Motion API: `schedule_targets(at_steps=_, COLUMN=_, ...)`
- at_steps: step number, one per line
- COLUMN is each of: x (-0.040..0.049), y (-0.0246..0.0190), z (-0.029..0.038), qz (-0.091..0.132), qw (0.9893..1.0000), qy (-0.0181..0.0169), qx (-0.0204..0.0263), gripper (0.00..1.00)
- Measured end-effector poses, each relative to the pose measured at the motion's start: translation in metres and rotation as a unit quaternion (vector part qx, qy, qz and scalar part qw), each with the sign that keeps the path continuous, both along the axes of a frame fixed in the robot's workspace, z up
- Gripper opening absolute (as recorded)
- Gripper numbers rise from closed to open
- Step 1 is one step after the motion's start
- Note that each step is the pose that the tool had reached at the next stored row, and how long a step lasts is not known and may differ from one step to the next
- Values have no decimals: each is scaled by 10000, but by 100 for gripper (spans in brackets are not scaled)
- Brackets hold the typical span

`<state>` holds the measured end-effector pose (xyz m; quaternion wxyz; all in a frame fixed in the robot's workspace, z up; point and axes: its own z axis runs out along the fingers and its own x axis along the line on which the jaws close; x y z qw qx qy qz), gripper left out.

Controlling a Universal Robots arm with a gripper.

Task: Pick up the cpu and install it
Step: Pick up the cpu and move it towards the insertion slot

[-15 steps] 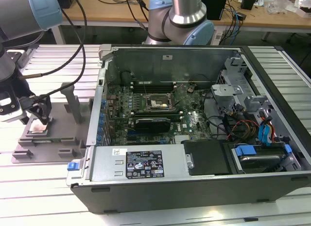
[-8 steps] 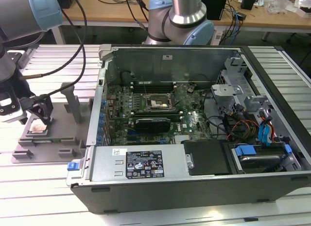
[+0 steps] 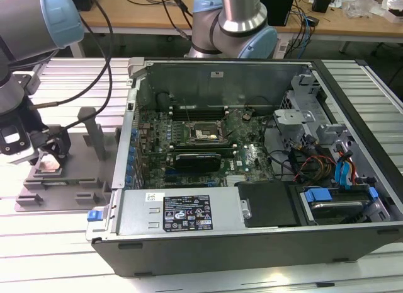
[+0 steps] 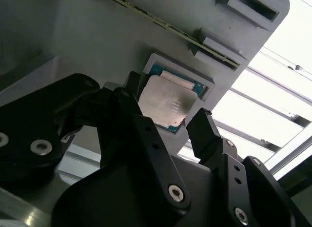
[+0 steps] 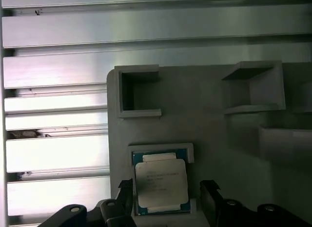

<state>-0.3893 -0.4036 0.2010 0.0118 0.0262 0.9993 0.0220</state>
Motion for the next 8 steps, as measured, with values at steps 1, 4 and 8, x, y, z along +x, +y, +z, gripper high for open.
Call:
schedule_targets(at_steps=1, x=0, y=0, z=-14, qz=73, qw=10000, qy=16, qx=0, gripper=66)
schedule_targets(at_steps=4, x=4, y=0, z=-24, qz=164, qw=9999, qy=23, qx=0, gripper=66)
schedule_targets(at_steps=8, x=16, y=4, z=-46, qz=208, qw=9998, qy=27, qx=0, gripper=66)
